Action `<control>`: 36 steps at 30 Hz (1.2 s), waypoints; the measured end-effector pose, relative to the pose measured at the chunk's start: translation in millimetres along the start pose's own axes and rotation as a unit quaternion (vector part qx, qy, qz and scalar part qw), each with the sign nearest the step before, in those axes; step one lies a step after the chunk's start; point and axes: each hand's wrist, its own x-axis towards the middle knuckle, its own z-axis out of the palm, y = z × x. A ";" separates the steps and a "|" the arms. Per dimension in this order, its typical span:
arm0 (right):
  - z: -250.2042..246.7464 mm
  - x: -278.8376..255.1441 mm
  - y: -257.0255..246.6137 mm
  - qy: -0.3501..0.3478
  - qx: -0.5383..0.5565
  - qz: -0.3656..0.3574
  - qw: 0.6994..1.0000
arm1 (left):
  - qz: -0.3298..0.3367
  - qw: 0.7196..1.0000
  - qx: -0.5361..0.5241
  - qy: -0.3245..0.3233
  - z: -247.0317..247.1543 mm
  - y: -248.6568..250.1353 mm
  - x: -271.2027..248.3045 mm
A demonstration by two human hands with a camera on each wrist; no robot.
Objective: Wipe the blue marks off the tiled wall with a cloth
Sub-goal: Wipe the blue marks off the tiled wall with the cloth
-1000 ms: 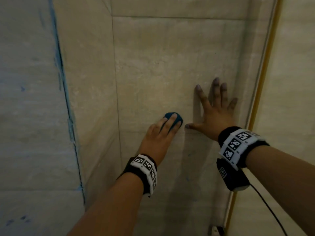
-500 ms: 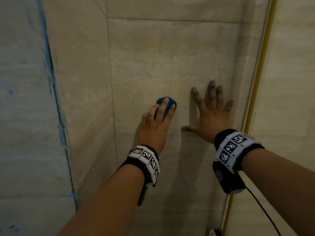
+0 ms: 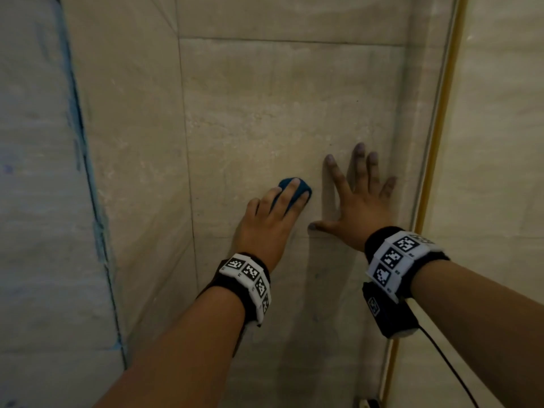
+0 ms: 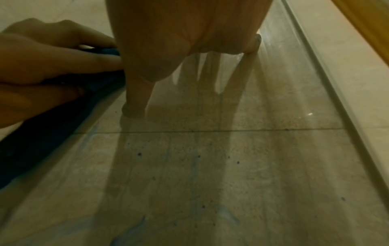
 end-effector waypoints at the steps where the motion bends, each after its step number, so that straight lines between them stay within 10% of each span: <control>1: 0.4 0.1 0.2 0.001 0.000 0.000 1.000 | 0.000 1.000 -0.001 0.003 0.4 1.7 3.1; 29: 11.5 -1.4 13.9 0.019 -0.034 -0.030 0.999 | 0.123 0.992 -0.014 -0.018 14.4 -4.0 -51.9; 36: 24.9 -25.5 21.5 0.049 -0.008 -0.028 0.998 | -0.013 0.999 -0.002 -0.033 -3.2 -17.5 -43.8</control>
